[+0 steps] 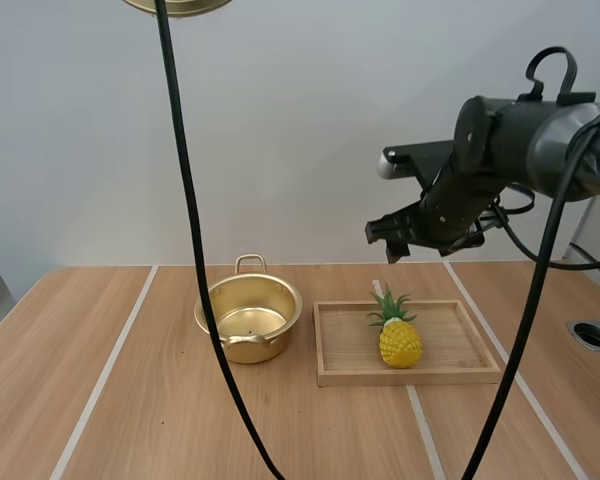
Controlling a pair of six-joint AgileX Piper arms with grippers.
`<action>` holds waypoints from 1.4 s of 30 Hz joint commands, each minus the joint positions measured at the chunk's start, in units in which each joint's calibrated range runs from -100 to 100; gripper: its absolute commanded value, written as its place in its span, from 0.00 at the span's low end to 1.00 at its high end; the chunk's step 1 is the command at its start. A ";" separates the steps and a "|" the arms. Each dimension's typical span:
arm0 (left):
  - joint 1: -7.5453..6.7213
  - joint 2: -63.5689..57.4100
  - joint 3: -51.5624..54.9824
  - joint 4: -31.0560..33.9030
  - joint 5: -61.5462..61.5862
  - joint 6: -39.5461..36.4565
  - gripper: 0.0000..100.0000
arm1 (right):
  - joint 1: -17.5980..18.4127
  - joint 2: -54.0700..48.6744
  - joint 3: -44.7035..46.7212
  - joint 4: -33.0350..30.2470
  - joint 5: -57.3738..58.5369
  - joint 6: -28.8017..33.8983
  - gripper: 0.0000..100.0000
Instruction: Open the pot, put the pineapple inside, and close it
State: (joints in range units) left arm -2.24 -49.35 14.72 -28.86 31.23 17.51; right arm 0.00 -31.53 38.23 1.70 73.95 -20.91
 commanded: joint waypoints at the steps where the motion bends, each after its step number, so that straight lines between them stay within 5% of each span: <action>1: 0.01 -0.44 -0.56 -1.14 -1.74 -0.21 0.00 | -0.17 -0.15 3.42 0.15 -2.02 -1.15 1.00; 17: 0.01 -0.44 -0.56 -1.14 0.56 -0.21 0.00 | -0.17 -0.11 17.74 1.24 -17.86 -1.86 1.00; 24: 0.01 -0.44 -0.56 -1.14 0.75 -0.21 0.00 | 0.32 3.39 18.03 6.66 -19.87 -4.27 1.00; 42: 0.01 -0.44 -0.56 -1.27 0.73 -0.21 0.00 | 0.32 11.97 18.03 6.14 -26.41 -4.27 1.00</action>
State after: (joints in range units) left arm -2.24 -49.35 14.72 -28.86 32.54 17.51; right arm 0.22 -20.00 56.06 7.82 48.92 -24.64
